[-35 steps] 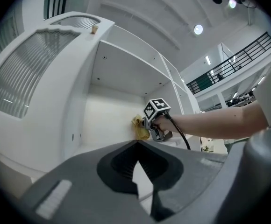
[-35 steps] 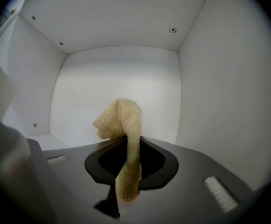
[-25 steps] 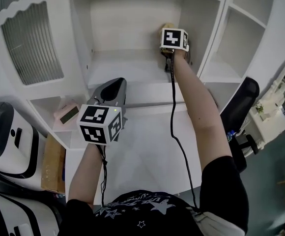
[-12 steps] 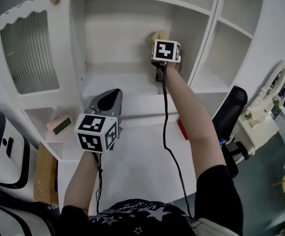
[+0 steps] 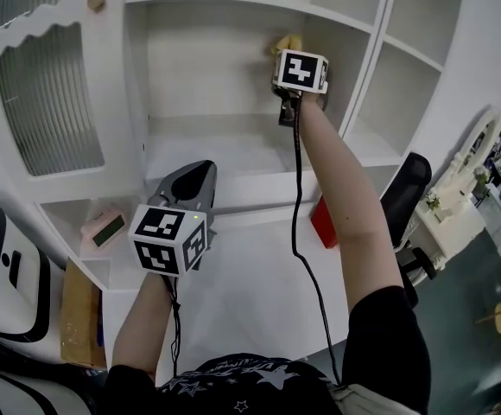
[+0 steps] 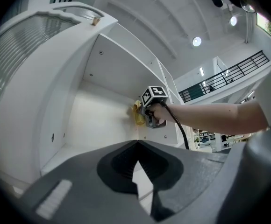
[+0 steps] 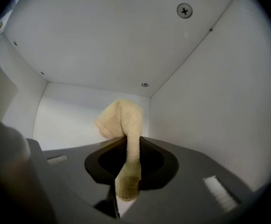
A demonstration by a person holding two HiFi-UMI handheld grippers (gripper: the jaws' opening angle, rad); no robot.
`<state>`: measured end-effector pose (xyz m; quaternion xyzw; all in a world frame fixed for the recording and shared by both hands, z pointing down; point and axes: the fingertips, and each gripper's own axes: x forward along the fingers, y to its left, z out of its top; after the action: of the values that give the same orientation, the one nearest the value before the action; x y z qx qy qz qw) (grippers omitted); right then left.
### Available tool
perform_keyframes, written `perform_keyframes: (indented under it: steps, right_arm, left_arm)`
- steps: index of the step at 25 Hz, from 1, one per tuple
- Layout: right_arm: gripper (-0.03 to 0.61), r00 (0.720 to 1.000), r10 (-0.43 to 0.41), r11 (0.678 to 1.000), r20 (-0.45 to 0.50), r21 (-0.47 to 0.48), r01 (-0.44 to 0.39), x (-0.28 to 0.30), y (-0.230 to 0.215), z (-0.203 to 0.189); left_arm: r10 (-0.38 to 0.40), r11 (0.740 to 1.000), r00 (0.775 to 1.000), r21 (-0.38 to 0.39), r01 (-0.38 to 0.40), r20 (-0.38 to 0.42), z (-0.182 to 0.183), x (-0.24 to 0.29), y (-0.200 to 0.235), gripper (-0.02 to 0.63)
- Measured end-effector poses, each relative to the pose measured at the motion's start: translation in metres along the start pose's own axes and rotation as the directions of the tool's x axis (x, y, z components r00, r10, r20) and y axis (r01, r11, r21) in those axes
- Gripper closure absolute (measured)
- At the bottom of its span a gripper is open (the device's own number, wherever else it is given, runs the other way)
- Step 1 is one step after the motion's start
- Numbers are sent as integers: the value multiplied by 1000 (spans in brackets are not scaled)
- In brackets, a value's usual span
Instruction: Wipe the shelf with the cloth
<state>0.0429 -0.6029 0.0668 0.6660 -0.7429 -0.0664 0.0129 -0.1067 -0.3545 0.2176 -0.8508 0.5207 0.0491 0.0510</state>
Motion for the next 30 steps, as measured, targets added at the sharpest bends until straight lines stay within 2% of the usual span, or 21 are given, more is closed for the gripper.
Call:
perform_keyframes:
  steps: [14,18,26,30]
  right_arm:
    - [497,994,-92,985,62,151,82,36,-18,41]
    - [497,992,-110,984,62,148,99,37,-20,42]
    - [497,992,-90,989,88,122,78,13,-22,45]
    - [497,992,-84,990,100,123,71,-14,-25,50]
  left_arm:
    - [-32,999,999,0,32,-7,2,9,14,610]
    - [-39,999,999,-7,39,0,3,9,14,610]
    - [-20,1000,1000,-11,20,-11,2,8,16,610]
    - [-14,999,999,33,15,-39,-2,1,6,610]
